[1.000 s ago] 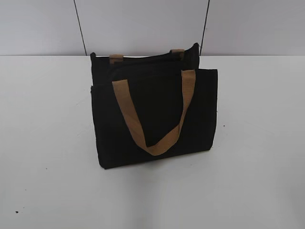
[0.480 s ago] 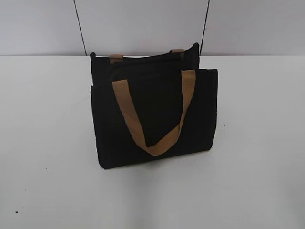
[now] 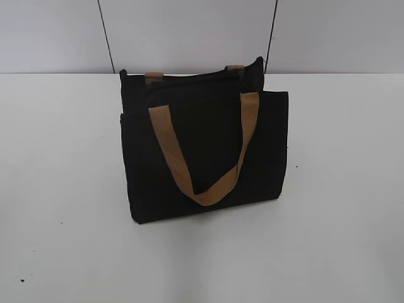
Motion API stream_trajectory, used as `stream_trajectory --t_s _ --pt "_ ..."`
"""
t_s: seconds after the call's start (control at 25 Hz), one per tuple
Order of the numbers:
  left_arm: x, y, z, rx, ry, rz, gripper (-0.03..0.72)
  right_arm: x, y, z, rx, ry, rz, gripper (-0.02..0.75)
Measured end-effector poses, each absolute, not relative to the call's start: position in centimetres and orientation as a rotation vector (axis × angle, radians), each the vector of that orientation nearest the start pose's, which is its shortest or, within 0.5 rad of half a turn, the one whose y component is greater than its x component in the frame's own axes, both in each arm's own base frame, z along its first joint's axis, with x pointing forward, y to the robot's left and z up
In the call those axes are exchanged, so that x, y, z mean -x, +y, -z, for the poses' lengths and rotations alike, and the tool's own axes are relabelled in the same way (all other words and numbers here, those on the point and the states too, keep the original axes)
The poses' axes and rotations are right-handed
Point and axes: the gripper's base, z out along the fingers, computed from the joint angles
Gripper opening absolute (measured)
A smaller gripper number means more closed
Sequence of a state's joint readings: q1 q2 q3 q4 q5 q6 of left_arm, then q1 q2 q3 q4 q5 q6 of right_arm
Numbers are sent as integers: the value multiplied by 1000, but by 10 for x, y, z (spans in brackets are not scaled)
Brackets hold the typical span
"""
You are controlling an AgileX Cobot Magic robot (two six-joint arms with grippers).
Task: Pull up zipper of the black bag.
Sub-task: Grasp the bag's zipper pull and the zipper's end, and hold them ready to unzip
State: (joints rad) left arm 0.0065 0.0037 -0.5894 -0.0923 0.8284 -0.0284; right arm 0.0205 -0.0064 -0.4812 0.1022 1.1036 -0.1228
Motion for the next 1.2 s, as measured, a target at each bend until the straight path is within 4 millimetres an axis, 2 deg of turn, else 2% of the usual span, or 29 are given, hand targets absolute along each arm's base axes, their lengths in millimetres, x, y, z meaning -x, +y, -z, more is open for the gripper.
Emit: stream_trajectory --t_s 0.16,0.2,0.24,0.28,0.36,0.52,0.72,0.96,1.2 --pt "-13 -4 -339 45 1639 109 433 6 8 -269 157 2090 -62 545" --pt "-22 -4 -343 50 1607 107 433 6 8 -269 157 2090 -62 545" --pt "-44 -3 -343 63 1572 108 432 6 8 -269 157 2090 -62 545" --pt "-44 -3 -343 63 1572 108 432 6 8 -269 157 2090 -62 545" --pt "-67 -2 -340 85 1510 118 415 6 8 -269 157 2090 -62 545" --pt "-108 1 -313 128 1516 114 363 6 8 -269 157 2090 -62 545" --pt "-148 -5 -261 83 1673 107 349 6 8 -269 157 2090 -62 545" --pt "-183 -45 -224 -212 1713 192 347 6 8 -269 157 2090 -63 545" --pt "-207 -75 -177 -386 1756 334 347 6 8 -269 157 2090 -63 545"
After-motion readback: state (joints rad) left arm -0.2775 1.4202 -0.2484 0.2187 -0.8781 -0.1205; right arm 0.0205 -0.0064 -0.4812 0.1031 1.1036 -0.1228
